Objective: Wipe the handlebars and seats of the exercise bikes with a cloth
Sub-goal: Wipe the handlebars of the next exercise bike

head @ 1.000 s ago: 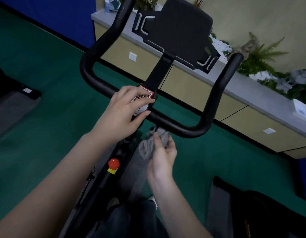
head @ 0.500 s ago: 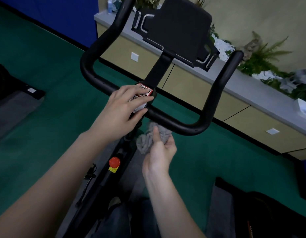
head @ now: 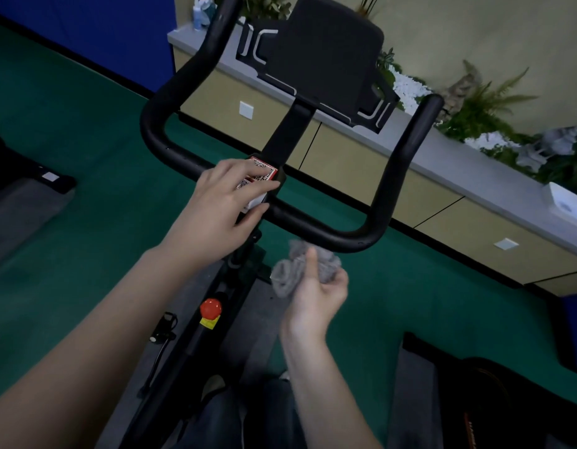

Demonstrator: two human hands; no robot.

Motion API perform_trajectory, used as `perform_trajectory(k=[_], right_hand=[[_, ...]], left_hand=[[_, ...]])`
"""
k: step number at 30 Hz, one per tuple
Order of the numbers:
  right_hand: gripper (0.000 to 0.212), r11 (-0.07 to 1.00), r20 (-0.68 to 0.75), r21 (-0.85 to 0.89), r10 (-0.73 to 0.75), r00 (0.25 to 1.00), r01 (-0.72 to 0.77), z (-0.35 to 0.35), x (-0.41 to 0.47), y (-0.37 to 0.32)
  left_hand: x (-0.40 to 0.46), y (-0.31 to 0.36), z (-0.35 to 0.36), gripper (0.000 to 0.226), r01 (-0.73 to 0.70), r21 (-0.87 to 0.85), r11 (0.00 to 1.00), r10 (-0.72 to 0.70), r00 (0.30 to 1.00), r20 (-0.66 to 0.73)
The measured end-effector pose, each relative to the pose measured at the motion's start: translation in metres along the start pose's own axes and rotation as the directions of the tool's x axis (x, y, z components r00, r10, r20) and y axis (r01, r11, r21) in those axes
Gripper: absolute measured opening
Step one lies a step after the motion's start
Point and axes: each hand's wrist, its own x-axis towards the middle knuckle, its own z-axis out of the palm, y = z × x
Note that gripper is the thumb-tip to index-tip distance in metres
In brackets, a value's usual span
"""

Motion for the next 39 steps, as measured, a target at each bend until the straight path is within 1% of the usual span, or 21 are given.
perform_trajectory(k=[2,3,6,7,9,12,14,17,20,22,24,26,27,28,30,32,33,34,37,39], right_hand=[[0.014,0.999,-0.043,0.017,-0.043,0.998,0.044,-0.008,0.004,-0.006],[0.014,0.997,-0.051,-0.010,-0.074,0.996,0.073,-0.007,0.003,-0.006],[0.015,0.982,0.016,-0.120,-0.145,0.989,0.145,0.008,-0.008,-0.001],[0.015,0.979,0.042,-0.138,-0.148,0.988,0.152,0.012,-0.011,0.000],[0.014,0.979,0.051,-0.154,-0.127,0.991,0.133,0.010,-0.011,-0.001],[0.010,0.989,-0.003,-0.106,-0.106,0.994,0.105,-0.007,-0.003,-0.010],[0.011,0.990,-0.054,-0.102,-0.104,0.993,0.098,-0.015,0.001,-0.016],[0.015,0.973,-0.055,-0.192,-0.144,0.988,0.131,-0.018,0.002,-0.019],[0.012,0.947,-0.012,-0.261,-0.198,0.980,0.189,-0.027,0.001,-0.027],[0.008,0.877,0.019,-0.343,-0.351,0.936,0.336,-0.040,0.003,-0.040],[0.005,0.753,0.112,-0.404,-0.523,0.845,0.520,-0.043,0.007,-0.059],[0.011,0.559,0.257,-0.502,-0.633,0.730,0.660,-0.038,0.014,-0.076],[0.016,0.452,0.348,-0.550,-0.640,0.685,0.702,-0.032,0.021,-0.083],[0.018,0.361,0.442,-0.583,-0.611,0.657,0.728,-0.026,0.028,-0.089],[0.019,0.228,0.610,-0.614,-0.471,0.637,0.756,-0.011,0.042,-0.097],[0.020,0.124,0.722,-0.614,-0.309,0.619,0.779,0.002,0.051,-0.101],[0.021,0.101,0.754,-0.608,-0.238,0.612,0.788,0.009,0.054,-0.102],[0.022,0.109,0.771,-0.604,-0.171,0.613,0.790,0.017,0.056,-0.104],[0.017,0.219,0.810,-0.576,0.022,0.587,0.787,0.049,0.055,-0.106],[0.016,0.250,0.817,-0.572,0.087,0.571,0.781,0.065,0.056,-0.106]], left_hand=[[0.001,0.002,0.000,0.032,-0.002,0.019,1.000,0.003,1.000,-0.015],[0.002,0.004,0.001,0.031,-0.010,0.032,0.999,0.011,1.000,-0.021],[0.010,0.015,0.006,0.033,-0.064,0.046,0.997,0.063,0.998,0.008],[0.012,0.019,0.008,0.035,-0.078,0.044,0.996,0.077,0.997,0.028],[0.015,0.022,0.013,0.040,-0.081,0.041,0.996,0.078,0.995,0.059],[0.013,0.018,0.018,0.044,-0.068,0.052,0.996,0.064,0.996,0.067],[0.012,0.015,0.018,0.044,-0.064,0.045,0.997,0.061,0.996,0.064],[0.012,0.014,0.019,0.041,-0.067,0.029,0.997,0.066,0.996,0.053],[0.011,0.013,0.020,0.040,-0.068,0.020,0.997,0.067,0.996,0.051],[0.011,0.013,0.020,0.040,-0.067,0.012,0.998,0.067,0.997,0.039],[0.011,0.013,0.021,0.040,-0.061,0.004,0.998,0.061,0.998,0.032],[0.011,0.013,0.021,0.041,-0.058,0.000,0.998,0.058,0.998,0.036],[0.010,0.013,0.021,0.042,-0.057,0.000,0.998,0.056,0.998,0.038],[0.009,0.013,0.020,0.044,-0.052,0.002,0.999,0.052,0.998,0.036],[0.005,0.013,0.019,0.048,-0.035,0.011,0.999,0.035,0.999,0.011],[0.001,0.013,0.018,0.052,-0.013,0.013,1.000,0.014,0.999,-0.030],[-0.002,0.014,0.017,0.054,0.003,0.002,1.000,-0.003,0.999,-0.050],[-0.004,0.014,0.017,0.057,0.026,-0.017,1.000,-0.027,0.997,-0.067],[-0.007,0.015,0.015,0.061,0.084,-0.066,0.994,-0.089,0.993,-0.074],[-0.007,0.014,0.013,0.061,0.095,-0.072,0.993,-0.099,0.994,-0.053]])
